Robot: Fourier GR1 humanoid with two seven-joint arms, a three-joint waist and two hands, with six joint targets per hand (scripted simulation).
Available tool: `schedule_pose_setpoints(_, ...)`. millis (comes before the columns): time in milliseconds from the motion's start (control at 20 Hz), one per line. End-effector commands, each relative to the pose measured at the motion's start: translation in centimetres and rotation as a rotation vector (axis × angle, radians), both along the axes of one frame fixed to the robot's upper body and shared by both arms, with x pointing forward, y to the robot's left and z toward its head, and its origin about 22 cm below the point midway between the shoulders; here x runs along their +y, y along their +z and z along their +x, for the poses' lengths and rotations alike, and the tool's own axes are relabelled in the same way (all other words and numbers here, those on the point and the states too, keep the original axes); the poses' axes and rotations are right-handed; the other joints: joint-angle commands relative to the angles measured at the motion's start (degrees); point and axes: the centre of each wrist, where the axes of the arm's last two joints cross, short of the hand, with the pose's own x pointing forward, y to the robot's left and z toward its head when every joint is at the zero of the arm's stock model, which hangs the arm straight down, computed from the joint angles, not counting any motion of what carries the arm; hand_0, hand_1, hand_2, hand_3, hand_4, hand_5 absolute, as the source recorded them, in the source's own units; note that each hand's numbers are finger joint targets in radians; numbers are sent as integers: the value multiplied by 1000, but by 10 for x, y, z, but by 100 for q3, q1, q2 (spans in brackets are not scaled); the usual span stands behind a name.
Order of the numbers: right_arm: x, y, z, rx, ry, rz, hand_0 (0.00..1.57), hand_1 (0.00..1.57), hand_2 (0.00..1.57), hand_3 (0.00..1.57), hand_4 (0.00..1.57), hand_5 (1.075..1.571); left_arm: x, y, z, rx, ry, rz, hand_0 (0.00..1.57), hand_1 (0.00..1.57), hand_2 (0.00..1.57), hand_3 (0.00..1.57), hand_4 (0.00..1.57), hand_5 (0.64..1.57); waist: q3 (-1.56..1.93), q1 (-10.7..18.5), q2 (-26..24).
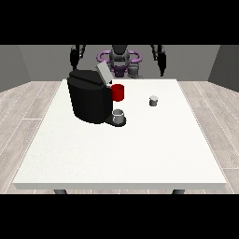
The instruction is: Insert the coffee pod into the coffee machine and close the lid
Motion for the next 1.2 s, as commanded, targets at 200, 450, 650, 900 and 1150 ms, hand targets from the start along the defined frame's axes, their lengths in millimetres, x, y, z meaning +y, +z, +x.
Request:
schedule_pose_setpoints(200, -2, 3, 9, 24, 6, 29, 0, 0, 0, 0, 0, 1571, 48, 19, 12, -141, -191, 239, 0, 0, 0, 0, 0, 1571, 58, -140, 322)
schedule_pose_setpoints(450, 18, 6, 16, -62, -121, -72, 0, 0, 0, 0, 0, 1571, 63, 53, 39, -122, -223, 445, 0, 0, 0, 0, 0, 1571, 60, -477, 549)
schedule_pose_setpoints(650, 31, 24, 23, -117, -72, -107, 0, 0, 0, 0, 0, 1571, 80, 52, 59, -82, -173, 521, 0, 0, 0, 0, 0, 1571, 58, -866, 889)
schedule_pose_setpoints(900, 59, 38, 28, -121, -41, -102, 0, 0, 0, 0, 0, 1571, 99, 67, 82, -7, -167, 621, 0, 0, 0, 0, 0, 1571, 56, -1086, 1101)
schedule_pose_setpoints(1150, 65, 30, 30, -153, -31, -45, 0, 0, 0, 0, 0, 1571, 116, 73, 98, 28, -187, 672, 0, 0, 0, 0, 0, 1571, 58, -1171, 1422)
